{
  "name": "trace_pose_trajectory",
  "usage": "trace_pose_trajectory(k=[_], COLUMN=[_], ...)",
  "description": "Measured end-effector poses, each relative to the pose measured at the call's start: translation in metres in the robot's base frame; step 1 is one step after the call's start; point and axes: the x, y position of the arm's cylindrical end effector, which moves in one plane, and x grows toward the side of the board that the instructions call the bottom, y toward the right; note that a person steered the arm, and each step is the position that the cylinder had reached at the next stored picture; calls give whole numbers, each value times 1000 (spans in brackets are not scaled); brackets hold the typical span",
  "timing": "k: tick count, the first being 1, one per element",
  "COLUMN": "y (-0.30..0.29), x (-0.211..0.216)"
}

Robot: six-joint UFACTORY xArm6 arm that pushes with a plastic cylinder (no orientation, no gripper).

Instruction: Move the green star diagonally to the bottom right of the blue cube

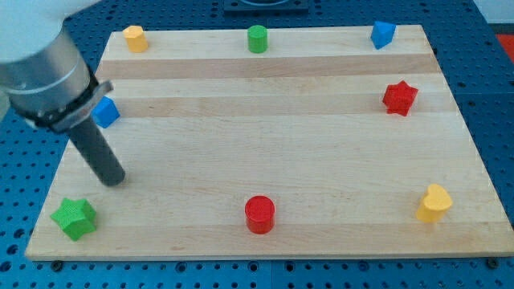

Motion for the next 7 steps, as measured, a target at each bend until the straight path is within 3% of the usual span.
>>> trace_pose_trajectory(k=[2, 4, 7], y=[-84, -62, -40], x=[43, 101, 77])
